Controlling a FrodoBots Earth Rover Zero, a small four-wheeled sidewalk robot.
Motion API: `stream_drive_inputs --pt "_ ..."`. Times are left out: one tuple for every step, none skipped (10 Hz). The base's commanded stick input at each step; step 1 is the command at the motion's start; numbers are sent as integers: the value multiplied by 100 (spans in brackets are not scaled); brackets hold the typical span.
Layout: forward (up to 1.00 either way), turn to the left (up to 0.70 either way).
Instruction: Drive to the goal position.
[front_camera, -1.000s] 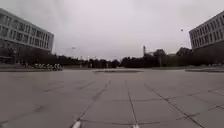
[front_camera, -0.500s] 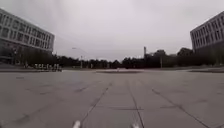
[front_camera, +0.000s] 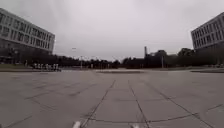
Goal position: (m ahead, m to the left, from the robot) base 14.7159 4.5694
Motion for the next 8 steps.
stream_drive_inputs --pt "70 0" --pt "70 0" --pt "70 0" --pt "70 0" --pt "70 -31" --pt "70 -24" --pt "70 -4" --pt "70 0"
